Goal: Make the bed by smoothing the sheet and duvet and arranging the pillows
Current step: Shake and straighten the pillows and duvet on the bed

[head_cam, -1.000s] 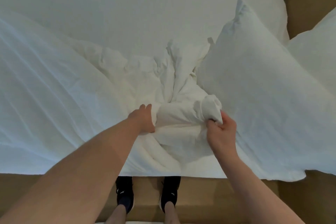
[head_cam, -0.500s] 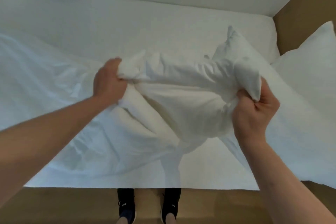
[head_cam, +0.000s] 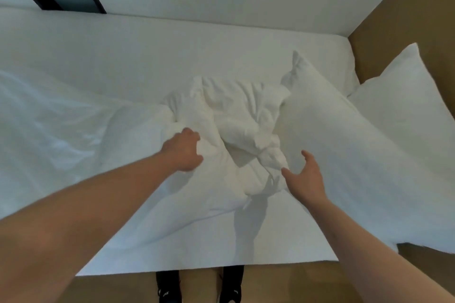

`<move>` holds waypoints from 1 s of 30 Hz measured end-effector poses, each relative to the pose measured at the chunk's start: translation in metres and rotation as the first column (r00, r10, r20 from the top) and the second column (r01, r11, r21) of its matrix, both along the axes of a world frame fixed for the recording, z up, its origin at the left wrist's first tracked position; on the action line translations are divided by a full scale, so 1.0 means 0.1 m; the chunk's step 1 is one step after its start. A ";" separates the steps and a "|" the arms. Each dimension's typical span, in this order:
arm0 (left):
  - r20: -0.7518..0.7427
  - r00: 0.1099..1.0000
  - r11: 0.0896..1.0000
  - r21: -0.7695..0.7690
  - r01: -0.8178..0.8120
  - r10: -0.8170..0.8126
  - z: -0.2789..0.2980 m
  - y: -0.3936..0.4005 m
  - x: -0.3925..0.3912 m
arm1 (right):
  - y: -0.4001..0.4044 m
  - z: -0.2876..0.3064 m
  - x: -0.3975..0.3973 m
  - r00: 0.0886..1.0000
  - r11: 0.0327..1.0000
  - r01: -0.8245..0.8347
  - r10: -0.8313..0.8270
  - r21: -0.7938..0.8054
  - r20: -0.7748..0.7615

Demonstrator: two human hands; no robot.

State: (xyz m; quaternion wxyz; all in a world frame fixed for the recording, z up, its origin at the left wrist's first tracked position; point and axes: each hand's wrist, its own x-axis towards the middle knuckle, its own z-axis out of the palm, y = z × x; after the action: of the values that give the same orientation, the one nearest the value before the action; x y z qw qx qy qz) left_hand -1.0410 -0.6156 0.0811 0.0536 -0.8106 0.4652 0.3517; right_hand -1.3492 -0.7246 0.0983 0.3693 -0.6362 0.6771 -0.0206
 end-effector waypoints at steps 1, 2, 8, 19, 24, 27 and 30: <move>-0.044 0.997 0.998 0.014 0.064 -0.063 -0.02 0.02 -0.16 | 0.02 0.03 -0.17 0.999 1.000 -0.008 0.008 -0.012 -0.052; -0.072 0.991 0.994 0.016 0.113 -0.111 -0.03 0.01 -0.31 | 0.01 0.07 -0.34 0.996 1.000 -0.015 0.013 -0.021 -0.093; -0.123 0.985 0.990 -0.096 0.107 -0.119 0.11 -0.44 -0.86 | -0.77 0.18 -1.12 0.959 0.976 -0.133 0.083 -0.172 -0.269; 0.028 0.942 0.924 -0.205 -0.323 0.335 -0.20 -1.77 -1.83 | -2.42 -0.31 -2.09 0.854 0.974 -0.211 0.225 0.084 -0.468; 0.213 0.869 0.894 -0.076 -0.441 0.447 -0.24 -1.82 -1.83 | -2.44 -0.28 -2.21 0.897 0.930 -0.360 0.321 -0.080 -0.304; 0.304 0.880 0.925 -0.012 -0.379 0.365 -0.18 -1.71 -1.74 | -2.42 -0.06 -2.14 0.985 0.958 -0.171 0.161 -0.231 -0.060; 0.322 0.883 0.936 -0.027 -0.350 0.340 0.00 -1.62 -1.62 | -2.59 0.39 -2.03 0.994 0.965 -0.019 0.046 -0.260 0.099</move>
State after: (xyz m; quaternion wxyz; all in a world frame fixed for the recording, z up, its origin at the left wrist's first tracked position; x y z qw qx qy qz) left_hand -1.2035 -0.7779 0.0809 0.0781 -0.9258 0.2929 0.2258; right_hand -1.5526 -0.9840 0.1375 0.3184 -0.6879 0.6379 -0.1361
